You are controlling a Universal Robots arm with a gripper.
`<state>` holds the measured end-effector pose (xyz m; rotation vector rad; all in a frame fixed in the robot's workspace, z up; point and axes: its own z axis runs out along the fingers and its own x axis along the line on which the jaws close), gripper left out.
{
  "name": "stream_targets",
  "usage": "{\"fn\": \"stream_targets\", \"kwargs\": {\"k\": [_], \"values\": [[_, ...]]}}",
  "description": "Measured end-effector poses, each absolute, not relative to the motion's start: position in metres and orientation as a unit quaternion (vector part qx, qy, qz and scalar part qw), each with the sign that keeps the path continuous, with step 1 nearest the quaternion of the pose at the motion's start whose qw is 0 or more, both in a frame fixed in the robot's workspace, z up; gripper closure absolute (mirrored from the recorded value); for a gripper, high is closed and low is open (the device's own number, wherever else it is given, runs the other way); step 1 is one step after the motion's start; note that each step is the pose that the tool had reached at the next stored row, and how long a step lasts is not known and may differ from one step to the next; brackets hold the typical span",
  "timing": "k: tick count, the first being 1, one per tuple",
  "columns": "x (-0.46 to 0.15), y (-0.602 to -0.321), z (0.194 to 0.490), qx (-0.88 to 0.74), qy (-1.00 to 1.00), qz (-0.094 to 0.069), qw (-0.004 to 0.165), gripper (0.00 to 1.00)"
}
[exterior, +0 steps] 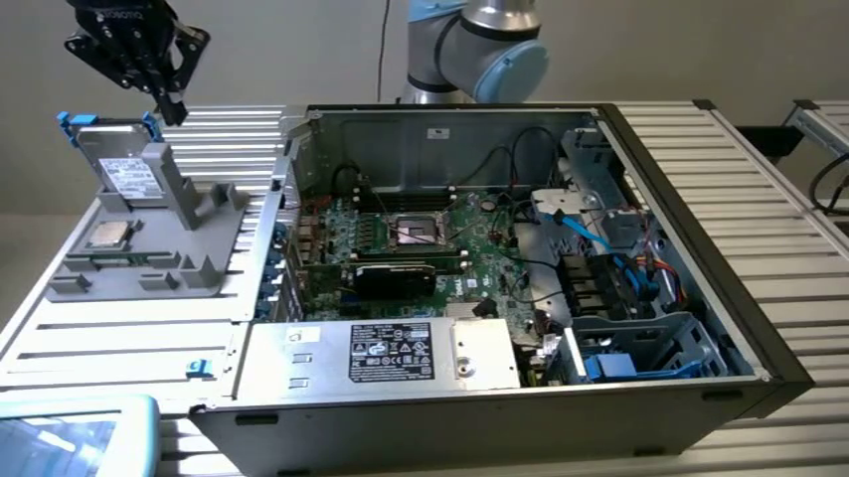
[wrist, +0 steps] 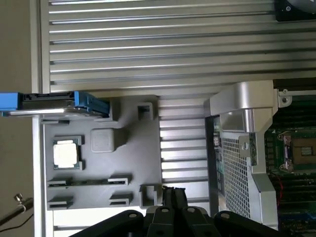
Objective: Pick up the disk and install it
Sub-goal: 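Reach for the disk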
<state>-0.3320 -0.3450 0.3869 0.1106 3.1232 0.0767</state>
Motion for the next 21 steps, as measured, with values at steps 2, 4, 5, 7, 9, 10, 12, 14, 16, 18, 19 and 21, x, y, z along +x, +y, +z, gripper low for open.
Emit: {"fn": "stream_targets", "kwargs": {"k": [2, 4, 5, 7, 9, 10, 12, 14, 16, 18, 19, 21], "values": [[-0.34, -0.344, 0.387, 0.035, 0.999, 0.025, 0.008, 0.89], [-0.349, -0.342, 0.387, 0.035, 0.999, 0.026, 0.007, 0.89], [-0.353, -0.341, 0.386, 0.035, 0.999, 0.026, 0.007, 0.89], [-0.361, -0.34, 0.386, 0.036, 0.999, 0.027, 0.007, 0.89], [-0.37, -0.338, 0.386, 0.036, 0.999, 0.028, 0.007, 0.89], [-0.374, -0.337, 0.386, 0.035, 0.999, 0.028, 0.007, 0.89], [-0.382, -0.335, 0.386, 0.036, 0.999, 0.029, 0.006, 0.89], [-0.39, -0.334, 0.385, 0.036, 0.999, 0.03, 0.006, 0.89], [-0.398, -0.332, 0.385, 0.036, 0.999, 0.031, 0.006, 0.89], [-0.406, -0.33, 0.385, 0.036, 0.999, 0.032, 0.006, 0.89], [-0.41, -0.329, 0.385, 0.036, 0.999, 0.032, 0.006, 0.89], [-0.418, -0.327, 0.384, 0.036, 0.999, 0.034, 0.005, 0.89]]}}
